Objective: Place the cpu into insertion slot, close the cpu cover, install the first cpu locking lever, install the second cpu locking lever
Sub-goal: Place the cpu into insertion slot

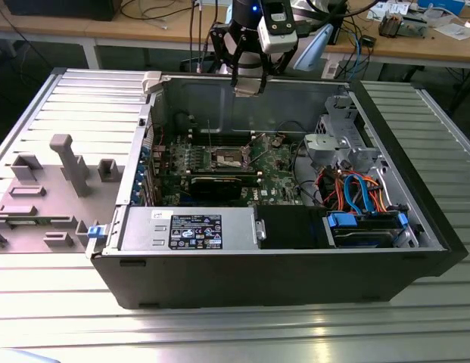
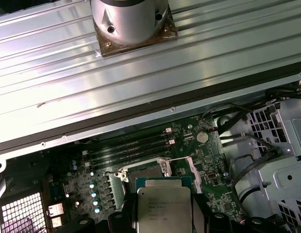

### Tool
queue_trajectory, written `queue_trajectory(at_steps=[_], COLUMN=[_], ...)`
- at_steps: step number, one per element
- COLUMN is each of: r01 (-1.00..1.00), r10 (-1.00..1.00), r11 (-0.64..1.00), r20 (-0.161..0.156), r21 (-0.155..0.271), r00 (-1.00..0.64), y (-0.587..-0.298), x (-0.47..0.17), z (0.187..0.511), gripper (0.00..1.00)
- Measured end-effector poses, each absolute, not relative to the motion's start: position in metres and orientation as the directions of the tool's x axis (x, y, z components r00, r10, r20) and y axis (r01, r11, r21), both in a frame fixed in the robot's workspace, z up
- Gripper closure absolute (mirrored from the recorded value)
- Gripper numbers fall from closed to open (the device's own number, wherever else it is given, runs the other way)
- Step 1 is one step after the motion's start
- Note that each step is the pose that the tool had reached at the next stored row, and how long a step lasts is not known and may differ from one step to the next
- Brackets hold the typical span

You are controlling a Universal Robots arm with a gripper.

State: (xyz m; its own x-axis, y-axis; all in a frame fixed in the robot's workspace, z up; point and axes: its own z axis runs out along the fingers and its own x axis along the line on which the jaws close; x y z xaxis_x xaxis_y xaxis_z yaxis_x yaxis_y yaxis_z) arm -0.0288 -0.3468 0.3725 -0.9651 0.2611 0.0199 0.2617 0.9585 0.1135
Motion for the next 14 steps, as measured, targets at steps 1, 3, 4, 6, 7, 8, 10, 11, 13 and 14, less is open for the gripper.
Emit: queue_trajectory(at_steps=[1, 3, 4, 6, 7, 8, 10, 11, 13, 14], r01=[0.262, 0.262, 0.262, 0.264, 0.265, 0.268, 0.274, 0.277, 0.284, 0.29], r10=[0.261, 0.262, 0.262, 0.263, 0.265, 0.268, 0.273, 0.276, 0.284, 0.289], r11=[0.958, 0.958, 0.958, 0.958, 0.958, 0.957, 0.955, 0.954, 0.952, 0.95], r20=[0.02, 0.02, 0.02, 0.02, 0.02, 0.02, 0.02, 0.02, 0.02, 0.02], r21=[0.114, 0.113, 0.113, 0.114, 0.114, 0.114, 0.113, 0.114, 0.113, 0.114], r00=[-0.965, -0.965, -0.965, -0.965, -0.964, -0.963, -0.962, -0.961, -0.959, -0.957], y=[-0.3468, -0.3468, -0.3468, -0.3468, -0.3468, -0.3468, -0.3468, -0.3468, -0.3468, -0.3468], x=[-0.0288, -0.0288, -0.0288, -0.0288, -0.0288, -0.0289, -0.0289, -0.0289, -0.0289, -0.0289], z=[0.3725, 0.3725, 0.3725, 0.3725, 0.3725, 0.3725, 0.3725, 0.3725, 0.3725, 0.3724], gripper=[0.45, 0.45, 0.45, 0.45, 0.45, 0.45, 0.45, 0.45, 0.45, 0.45])
